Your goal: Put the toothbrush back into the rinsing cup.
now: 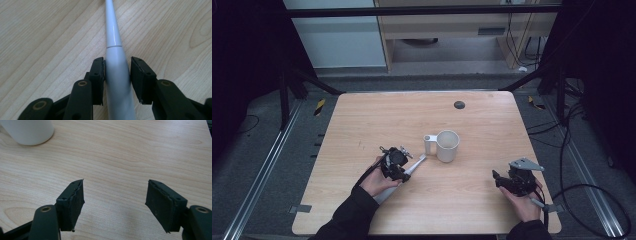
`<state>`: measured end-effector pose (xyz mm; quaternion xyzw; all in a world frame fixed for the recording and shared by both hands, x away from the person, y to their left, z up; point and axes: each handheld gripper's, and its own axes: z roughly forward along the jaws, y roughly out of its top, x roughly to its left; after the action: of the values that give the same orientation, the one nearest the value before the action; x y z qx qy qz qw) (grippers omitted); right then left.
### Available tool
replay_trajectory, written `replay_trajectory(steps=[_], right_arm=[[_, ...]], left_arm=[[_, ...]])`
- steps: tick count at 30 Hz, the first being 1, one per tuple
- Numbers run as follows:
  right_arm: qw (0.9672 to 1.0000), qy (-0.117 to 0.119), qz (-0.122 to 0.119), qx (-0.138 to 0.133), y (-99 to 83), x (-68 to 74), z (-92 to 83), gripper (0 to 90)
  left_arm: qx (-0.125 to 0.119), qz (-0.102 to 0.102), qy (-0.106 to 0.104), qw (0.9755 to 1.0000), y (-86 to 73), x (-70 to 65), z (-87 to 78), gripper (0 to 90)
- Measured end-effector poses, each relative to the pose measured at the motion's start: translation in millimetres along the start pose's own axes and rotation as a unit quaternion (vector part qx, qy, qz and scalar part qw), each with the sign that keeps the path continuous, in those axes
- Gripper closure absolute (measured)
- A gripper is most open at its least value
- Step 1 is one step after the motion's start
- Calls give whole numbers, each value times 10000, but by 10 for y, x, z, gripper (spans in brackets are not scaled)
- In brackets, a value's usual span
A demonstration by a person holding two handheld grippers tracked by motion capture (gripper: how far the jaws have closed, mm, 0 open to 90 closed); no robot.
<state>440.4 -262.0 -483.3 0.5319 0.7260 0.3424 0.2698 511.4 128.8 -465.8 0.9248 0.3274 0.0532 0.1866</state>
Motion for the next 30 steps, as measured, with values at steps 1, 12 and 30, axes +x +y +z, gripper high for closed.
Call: replay_trajectory(steps=[1, 12, 30], right_arm=[[10000, 4, -1, 0, 0, 0, 0, 306], [10000, 16, -18, 10, 4, -1, 0, 306], [10000, 21, -2, 29, -7, -5, -14, 310]], left_arm=[[-5, -10, -5, 10000, 0, 1, 4, 641], [27, -45, -81, 10000, 3, 8, 16, 662], [-260, -35, -75, 9996, -59, -1, -213, 671]])
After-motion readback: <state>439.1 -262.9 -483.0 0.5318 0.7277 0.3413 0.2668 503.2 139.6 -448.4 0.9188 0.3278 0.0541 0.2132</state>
